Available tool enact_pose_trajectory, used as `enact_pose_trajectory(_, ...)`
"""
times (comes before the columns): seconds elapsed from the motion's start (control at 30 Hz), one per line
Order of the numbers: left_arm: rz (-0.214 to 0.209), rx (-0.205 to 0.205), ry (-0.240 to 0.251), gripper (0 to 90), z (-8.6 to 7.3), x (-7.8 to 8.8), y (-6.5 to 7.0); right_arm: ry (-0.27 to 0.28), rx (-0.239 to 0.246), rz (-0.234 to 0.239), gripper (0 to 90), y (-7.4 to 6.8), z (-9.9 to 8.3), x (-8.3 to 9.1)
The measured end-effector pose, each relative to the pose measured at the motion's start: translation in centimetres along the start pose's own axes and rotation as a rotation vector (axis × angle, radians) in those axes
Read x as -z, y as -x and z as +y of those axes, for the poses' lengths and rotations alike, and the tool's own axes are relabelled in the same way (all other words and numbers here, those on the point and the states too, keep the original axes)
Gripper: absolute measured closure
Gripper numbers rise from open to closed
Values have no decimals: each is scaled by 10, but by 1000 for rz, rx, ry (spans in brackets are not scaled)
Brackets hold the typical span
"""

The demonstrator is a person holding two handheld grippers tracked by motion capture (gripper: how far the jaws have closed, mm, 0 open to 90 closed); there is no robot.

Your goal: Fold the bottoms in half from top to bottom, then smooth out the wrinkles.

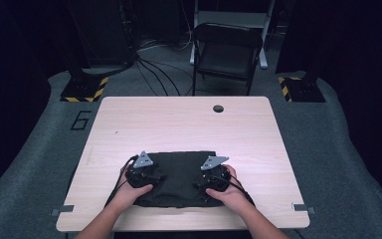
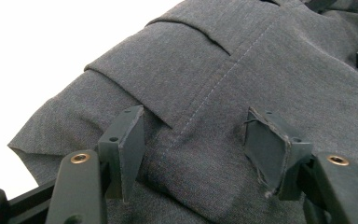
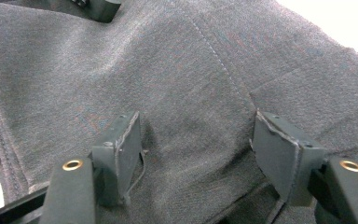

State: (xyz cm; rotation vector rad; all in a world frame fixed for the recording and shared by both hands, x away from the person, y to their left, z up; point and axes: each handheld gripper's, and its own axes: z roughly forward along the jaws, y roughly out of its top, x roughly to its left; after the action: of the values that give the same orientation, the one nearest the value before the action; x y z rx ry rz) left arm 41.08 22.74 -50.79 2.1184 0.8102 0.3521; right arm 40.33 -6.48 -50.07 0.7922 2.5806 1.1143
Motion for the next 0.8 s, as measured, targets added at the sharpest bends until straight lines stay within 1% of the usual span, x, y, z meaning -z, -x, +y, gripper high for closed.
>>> enact_pose_trajectory(0.03,1,4,3,391,0,0,-1,16,-6,-11,326,-1,0,-1)
enact_pose_trajectory(0.07,-3,10,5,394,0,0,-2,0,-9,-7,325,-1,0,-1)
enact_pose_trajectory(0.1,-2,25,11,397,-1,-1,-2,-6,-1,-7,325,0,1,-1)
enact_pose_trajectory(0.13,2,15,10,401,0,-1,-4,-9,-5,-9,325,-1,2,-1)
enact_pose_trajectory(0.17,-1,14,9,403,0,0,-5,3,-8,-17,325,-1,2,-2)
enact_pose_trajectory(0.2,4,12,12,405,0,-1,-6,-10,-11,-12,325,-1,4,-2)
enact_pose_trajectory(0.23,5,19,15,406,-1,-1,-6,-9,-2,-13,325,0,4,-3)
enact_pose_trajectory(0.27,2,23,14,406,-1,-1,-7,1,-16,-18,326,0,4,-4)
enact_pose_trajectory(0.33,12,20,16,409,-1,-1,-10,-15,-19,-9,326,1,6,-4)
enact_pose_trajectory(0.37,15,25,19,409,-1,-1,-10,-11,-24,-12,326,1,7,-5)
enact_pose_trajectory(0.4,16,30,19,410,-1,-1,-11,-8,-15,-12,326,2,7,-6)
enact_pose_trajectory(0.43,16,33,19,413,-1,-1,-12,-12,-27,-13,326,1,8,-7)
enact_pose_trajectory(0.47,21,33,23,415,-1,-1,-14,-6,-26,-20,326,1,9,-8)
enact_pose_trajectory(0.5,24,39,24,417,-1,-1,-15,-12,-31,-16,326,1,10,-9)
enact_pose_trajectory(0.53,28,46,29,418,-1,-1,-15,-11,-18,-14,326,3,11,-10)
enact_pose_trajectory(0.57,23,38,11,418,0,0,-17,6,-32,-20,326,3,12,-12)
enact_pose_trajectory(0.6,27,40,10,421,1,0,-18,3,-27,-15,326,4,13,-12)
enact_pose_trajectory(0.63,26,31,-2,421,2,0,-20,-12,-41,-10,326,4,14,-12)
enact_pose_trajectory(0.67,29,35,-6,421,2,0,-21,0,-33,-18,326,5,15,-14)
enact_pose_trajectory(0.7,31,36,-5,421,2,0,-22,-14,-39,-10,326,5,16,-14)
enact_pose_trajectory(0.73,38,43,3,421,2,0,-23,-10,-36,-13,326,5,17,-15)
enact_pose_trajectory(0.77,32,39,-8,421,3,1,-25,-10,-32,-17,326,5,18,-16)
enact_pose_trajectory(0.8,38,42,-8,421,3,1,-26,-12,-40,-16,326,5,19,-16)
